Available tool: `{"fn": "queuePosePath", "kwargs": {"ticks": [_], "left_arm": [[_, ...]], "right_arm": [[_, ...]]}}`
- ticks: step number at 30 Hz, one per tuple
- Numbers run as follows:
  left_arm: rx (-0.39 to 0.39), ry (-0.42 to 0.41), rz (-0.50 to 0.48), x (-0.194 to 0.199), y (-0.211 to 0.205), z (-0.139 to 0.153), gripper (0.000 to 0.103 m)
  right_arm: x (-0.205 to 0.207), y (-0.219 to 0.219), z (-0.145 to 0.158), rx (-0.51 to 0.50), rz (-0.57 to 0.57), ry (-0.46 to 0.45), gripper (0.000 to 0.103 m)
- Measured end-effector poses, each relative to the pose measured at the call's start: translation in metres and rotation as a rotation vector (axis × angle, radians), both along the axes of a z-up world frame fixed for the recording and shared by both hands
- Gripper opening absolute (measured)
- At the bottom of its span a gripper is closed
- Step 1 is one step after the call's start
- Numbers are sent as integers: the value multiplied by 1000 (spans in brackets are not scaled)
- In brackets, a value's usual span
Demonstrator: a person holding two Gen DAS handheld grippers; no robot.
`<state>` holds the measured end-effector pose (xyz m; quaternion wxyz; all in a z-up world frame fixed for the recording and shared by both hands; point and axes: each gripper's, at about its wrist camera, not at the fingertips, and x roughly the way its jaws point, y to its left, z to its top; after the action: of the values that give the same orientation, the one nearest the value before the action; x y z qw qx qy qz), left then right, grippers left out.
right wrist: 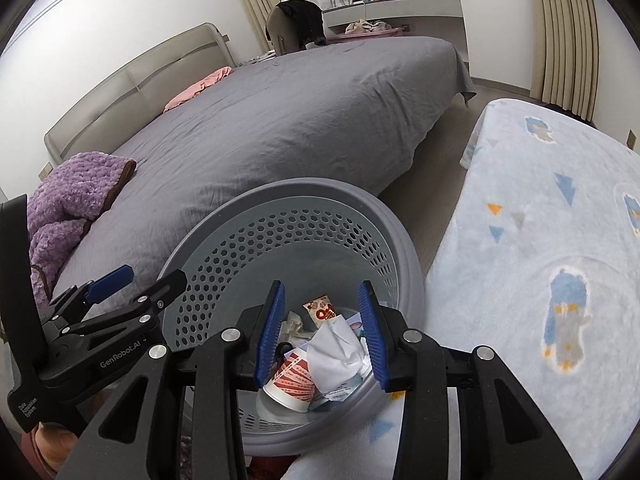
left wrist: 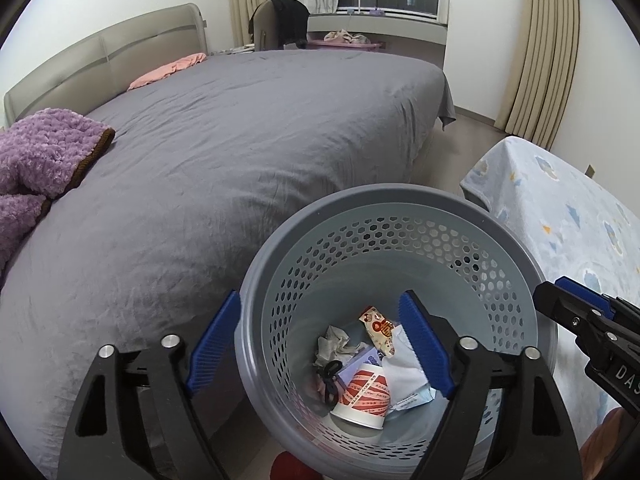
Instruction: Collect trash
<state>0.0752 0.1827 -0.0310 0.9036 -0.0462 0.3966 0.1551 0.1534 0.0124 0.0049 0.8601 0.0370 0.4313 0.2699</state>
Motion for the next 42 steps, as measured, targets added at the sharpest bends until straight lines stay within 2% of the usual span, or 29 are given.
{"fn": "queuePosePath", "kwargs": {"ticks": [5,10,24,42], "left_arm": [[1,-7,10,0,1,2,92],[5,-12,18,-2,3,4,96],[7,-7,33,-2,6,5,96],[8,-7,45,-3,8,5,96]], "right_arm": [[-2,1,2,-10,-5,-10,40],[-3,1,2,-20,-10,-14,44],[-6,-1,5,-36,-18,-20,49],[-8,-4,8,-42,-16,-28,49]]}}
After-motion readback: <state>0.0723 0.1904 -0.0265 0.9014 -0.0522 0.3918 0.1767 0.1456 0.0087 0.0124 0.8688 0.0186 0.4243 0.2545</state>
